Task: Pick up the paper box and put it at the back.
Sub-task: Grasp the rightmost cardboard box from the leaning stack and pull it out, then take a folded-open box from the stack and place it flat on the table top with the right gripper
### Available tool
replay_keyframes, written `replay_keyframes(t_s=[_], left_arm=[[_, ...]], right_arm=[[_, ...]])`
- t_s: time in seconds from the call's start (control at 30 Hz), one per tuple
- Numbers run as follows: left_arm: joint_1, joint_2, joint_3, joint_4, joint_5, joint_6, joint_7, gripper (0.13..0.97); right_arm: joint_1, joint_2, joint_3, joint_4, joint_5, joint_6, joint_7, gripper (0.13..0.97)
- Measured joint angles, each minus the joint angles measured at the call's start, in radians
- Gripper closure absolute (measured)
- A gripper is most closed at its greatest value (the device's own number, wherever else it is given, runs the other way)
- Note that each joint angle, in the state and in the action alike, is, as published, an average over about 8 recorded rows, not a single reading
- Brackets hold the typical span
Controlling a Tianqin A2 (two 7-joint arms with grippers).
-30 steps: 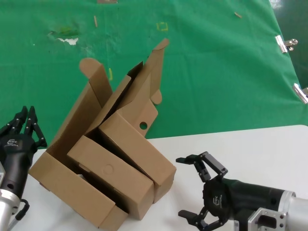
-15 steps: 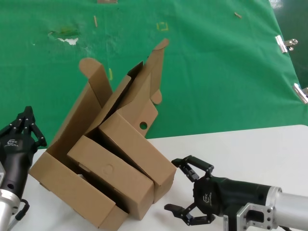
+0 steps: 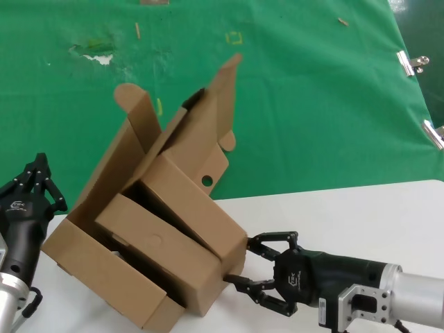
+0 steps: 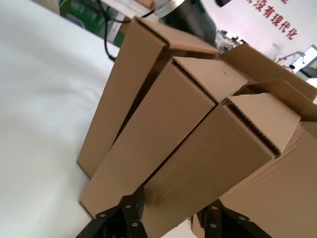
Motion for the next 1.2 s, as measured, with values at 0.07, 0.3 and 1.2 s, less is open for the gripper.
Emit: replay_keyframes(t_s=[0.07, 0.3, 1.2], left_arm=[[0.0, 0.0, 0.0, 0.0, 0.0, 0.0, 0.0, 0.957], [0.0, 0.0, 0.0, 0.0, 0.0, 0.0, 0.0, 0.957], [0.0, 0.0, 0.0, 0.0, 0.0, 0.0, 0.0, 0.957]], right_arm=[[0.0, 0.002, 0.003, 0.006, 0.005, 0.001, 0.017, 0.699], [-0.004, 0.017, 0.009, 0.042, 0.004, 0.016, 0.081, 0.756], [-0.021, 0.263, 0.215, 0.317, -0.48, 0.066, 0.797, 0.956]])
